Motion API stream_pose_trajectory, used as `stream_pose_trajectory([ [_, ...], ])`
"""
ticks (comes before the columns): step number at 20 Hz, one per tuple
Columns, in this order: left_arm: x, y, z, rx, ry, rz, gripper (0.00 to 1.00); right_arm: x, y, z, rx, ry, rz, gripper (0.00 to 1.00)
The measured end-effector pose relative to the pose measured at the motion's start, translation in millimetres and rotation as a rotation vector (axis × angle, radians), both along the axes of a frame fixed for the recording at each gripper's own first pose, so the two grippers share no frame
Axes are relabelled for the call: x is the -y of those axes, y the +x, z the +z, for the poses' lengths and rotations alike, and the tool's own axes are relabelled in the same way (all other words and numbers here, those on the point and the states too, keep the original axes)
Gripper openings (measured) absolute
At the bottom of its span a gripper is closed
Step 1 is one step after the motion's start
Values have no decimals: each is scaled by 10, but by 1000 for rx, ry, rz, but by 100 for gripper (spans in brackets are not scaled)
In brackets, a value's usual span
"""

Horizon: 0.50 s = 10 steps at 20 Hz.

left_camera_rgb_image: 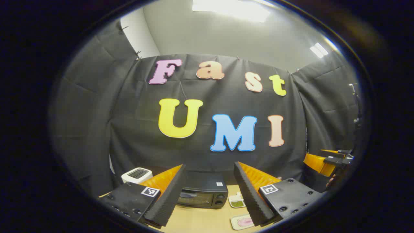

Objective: Open the electric oven with the left hand, put the food in, and close the electric oven.

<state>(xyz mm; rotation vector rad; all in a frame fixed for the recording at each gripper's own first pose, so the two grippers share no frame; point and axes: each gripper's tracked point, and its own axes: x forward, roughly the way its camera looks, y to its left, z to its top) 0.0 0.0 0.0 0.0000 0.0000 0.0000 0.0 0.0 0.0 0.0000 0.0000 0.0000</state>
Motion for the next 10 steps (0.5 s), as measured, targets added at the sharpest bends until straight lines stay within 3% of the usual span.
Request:
stream_pose_trajectory([
  [2, 35, 17, -6, -4, 0, 10, 97, 76, 35, -2, 4, -16, -15, 98],
  [7, -10, 61, -1, 6, 42, 53, 100, 114, 106, -49, -8, -21, -16, 98],
  [10, 2, 127, -31, 1, 33, 15, 98, 71, 107, -88, -20, -19, -29, 98],
])
